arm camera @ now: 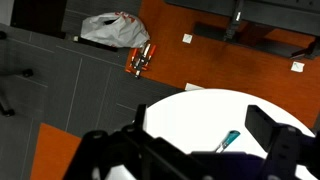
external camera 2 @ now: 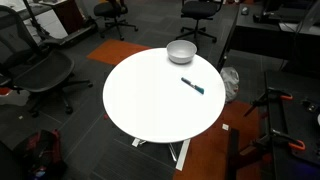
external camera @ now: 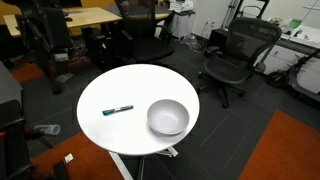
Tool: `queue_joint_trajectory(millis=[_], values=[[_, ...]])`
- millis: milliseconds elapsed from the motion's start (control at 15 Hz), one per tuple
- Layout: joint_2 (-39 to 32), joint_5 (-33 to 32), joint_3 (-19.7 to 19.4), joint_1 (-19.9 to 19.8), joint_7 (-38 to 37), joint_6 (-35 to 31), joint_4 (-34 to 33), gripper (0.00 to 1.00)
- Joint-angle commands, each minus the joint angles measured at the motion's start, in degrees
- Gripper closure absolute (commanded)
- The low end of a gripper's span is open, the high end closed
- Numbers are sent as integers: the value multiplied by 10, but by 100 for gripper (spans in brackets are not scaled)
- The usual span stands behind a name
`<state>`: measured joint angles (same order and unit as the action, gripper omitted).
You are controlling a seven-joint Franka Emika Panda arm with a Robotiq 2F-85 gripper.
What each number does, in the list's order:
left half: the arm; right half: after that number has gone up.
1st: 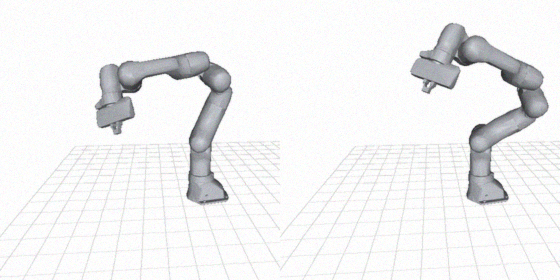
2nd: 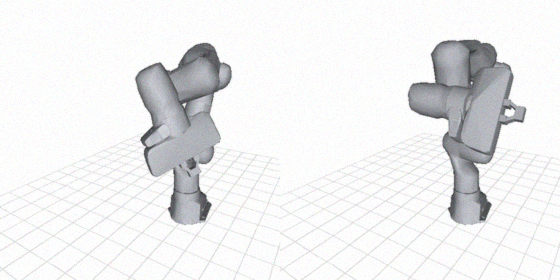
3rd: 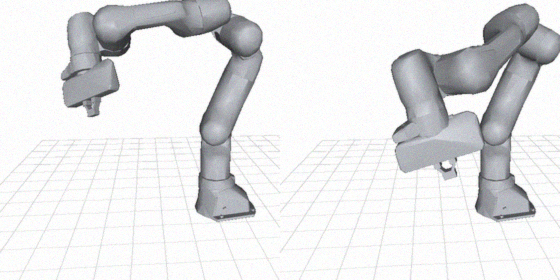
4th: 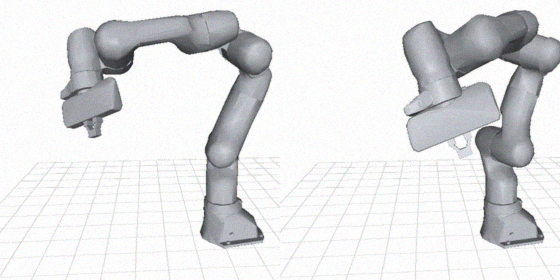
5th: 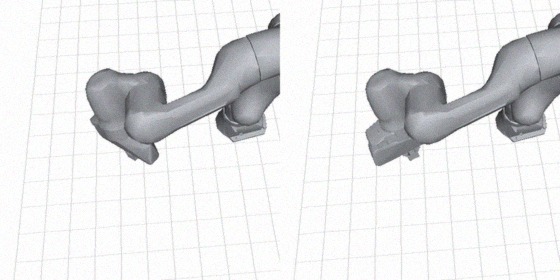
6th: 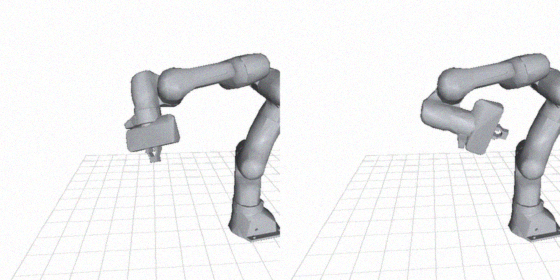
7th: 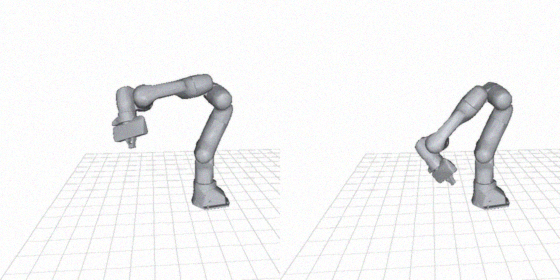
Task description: Put the marker in the bowl
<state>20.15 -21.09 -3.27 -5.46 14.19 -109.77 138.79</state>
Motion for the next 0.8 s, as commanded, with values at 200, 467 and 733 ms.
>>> queue_joint_trajectory(millis=[200, 467, 733], values=[[0, -2, -6, 7, -2, 2, -1, 0], [-2, 1, -6, 9, -2, -3, 1, 0], [-12, 17, 0, 21, -21, -29, 8, 0]])
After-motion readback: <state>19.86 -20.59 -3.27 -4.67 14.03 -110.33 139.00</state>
